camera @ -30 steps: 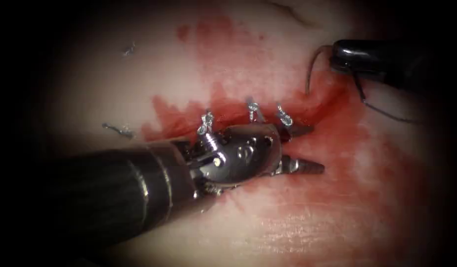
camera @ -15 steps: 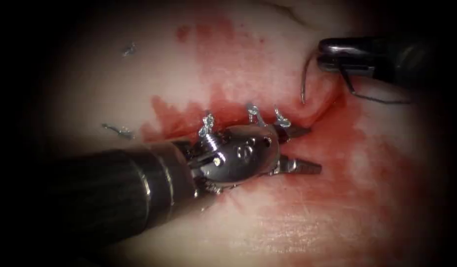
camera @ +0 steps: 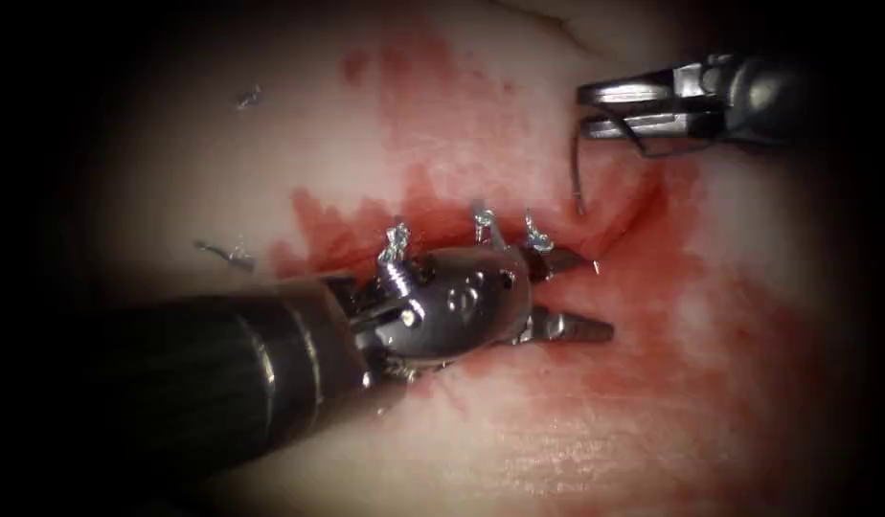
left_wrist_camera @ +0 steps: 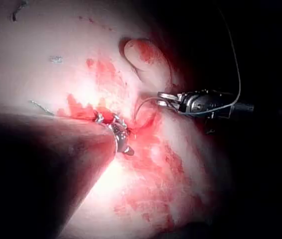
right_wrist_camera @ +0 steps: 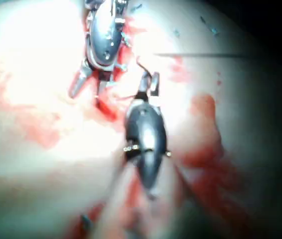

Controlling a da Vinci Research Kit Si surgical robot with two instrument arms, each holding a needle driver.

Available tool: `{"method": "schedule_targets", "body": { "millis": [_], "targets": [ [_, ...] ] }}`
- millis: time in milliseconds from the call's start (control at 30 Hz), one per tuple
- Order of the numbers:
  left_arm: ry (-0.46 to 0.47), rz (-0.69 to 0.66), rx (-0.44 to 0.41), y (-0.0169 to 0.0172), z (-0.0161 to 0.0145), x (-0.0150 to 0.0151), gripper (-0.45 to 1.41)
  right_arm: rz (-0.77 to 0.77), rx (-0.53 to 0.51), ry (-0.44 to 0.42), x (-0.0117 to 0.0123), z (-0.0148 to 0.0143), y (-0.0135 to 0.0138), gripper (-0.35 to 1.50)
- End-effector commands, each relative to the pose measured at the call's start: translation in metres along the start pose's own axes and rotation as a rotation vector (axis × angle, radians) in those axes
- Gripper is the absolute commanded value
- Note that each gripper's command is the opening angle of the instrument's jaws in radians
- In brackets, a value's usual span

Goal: Wound Closure

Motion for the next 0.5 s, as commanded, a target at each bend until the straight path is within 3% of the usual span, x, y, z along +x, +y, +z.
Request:
{"method": "schedule_targets", "body": {
  "millis": [33,300,500],
  "targets": [
    [0.002,0.002,0.0,-0.0003,0.0007,0.0003,0.71,0.031,0.003,0.007,-0.0004,0.0006,0.0003,-0.35],
    [-0.001,0.003,-0.001,-0.0003,0.0006,0.0002,0.71,0.263,0.066,-0.032,-0.0005,0.0008,0.0002,-0.35],
    [-0.004,0.003,-0.003,-0.0003,0.0005,0.0002,0.71,0.632,0.152,-0.014,-0.0015,0.0015,0.0009,-0.35]
  ]
}}
